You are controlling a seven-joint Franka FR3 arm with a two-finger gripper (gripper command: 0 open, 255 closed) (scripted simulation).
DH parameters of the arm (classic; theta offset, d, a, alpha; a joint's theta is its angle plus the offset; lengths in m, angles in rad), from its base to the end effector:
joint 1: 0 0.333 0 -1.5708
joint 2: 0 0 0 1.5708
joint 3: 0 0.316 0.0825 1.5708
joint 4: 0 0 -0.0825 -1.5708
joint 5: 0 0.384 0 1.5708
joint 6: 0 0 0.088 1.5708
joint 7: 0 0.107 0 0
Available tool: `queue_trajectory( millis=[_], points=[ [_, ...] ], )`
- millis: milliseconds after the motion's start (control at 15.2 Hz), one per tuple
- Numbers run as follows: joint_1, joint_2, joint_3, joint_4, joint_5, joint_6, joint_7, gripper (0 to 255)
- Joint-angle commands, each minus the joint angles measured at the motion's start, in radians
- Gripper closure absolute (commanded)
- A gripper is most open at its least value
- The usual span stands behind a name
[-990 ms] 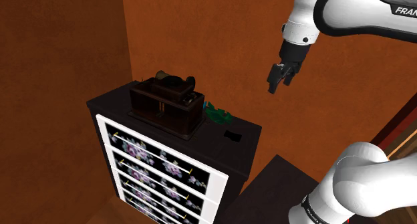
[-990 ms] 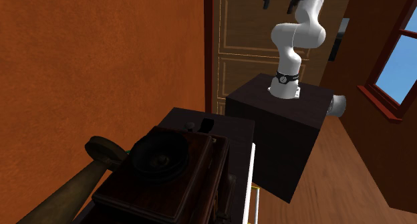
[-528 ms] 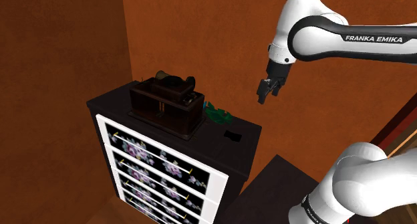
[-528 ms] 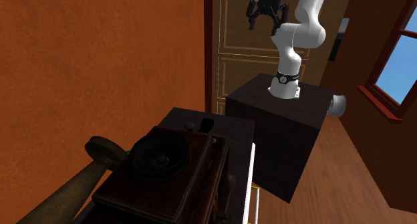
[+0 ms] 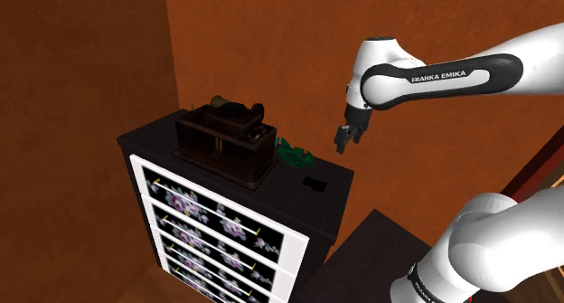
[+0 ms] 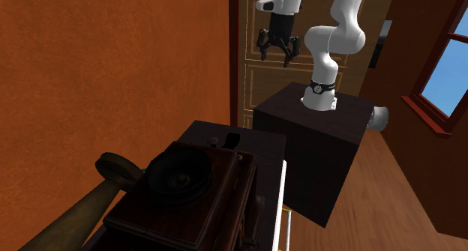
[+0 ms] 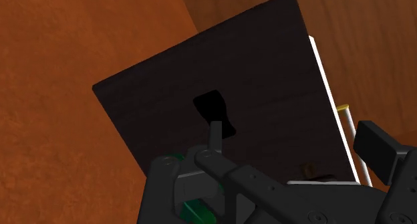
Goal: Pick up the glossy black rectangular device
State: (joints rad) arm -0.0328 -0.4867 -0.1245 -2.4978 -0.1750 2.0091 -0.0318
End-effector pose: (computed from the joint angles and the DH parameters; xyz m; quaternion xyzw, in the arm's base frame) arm 0.3897 -0.0737 0.4534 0.9986 -0.0181 -0.0059 0.0497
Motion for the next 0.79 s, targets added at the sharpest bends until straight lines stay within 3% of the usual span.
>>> queue_trajectory(
  millis=[0, 726],
  points=[
    [-0.003, 0.060, -0.019, -0.008, -0.005, 0.066, -0.019, 0],
    [-0.017, 0.476, -0.104, 0.064, 0.040, 0.387, -0.163, 0]
  ],
)
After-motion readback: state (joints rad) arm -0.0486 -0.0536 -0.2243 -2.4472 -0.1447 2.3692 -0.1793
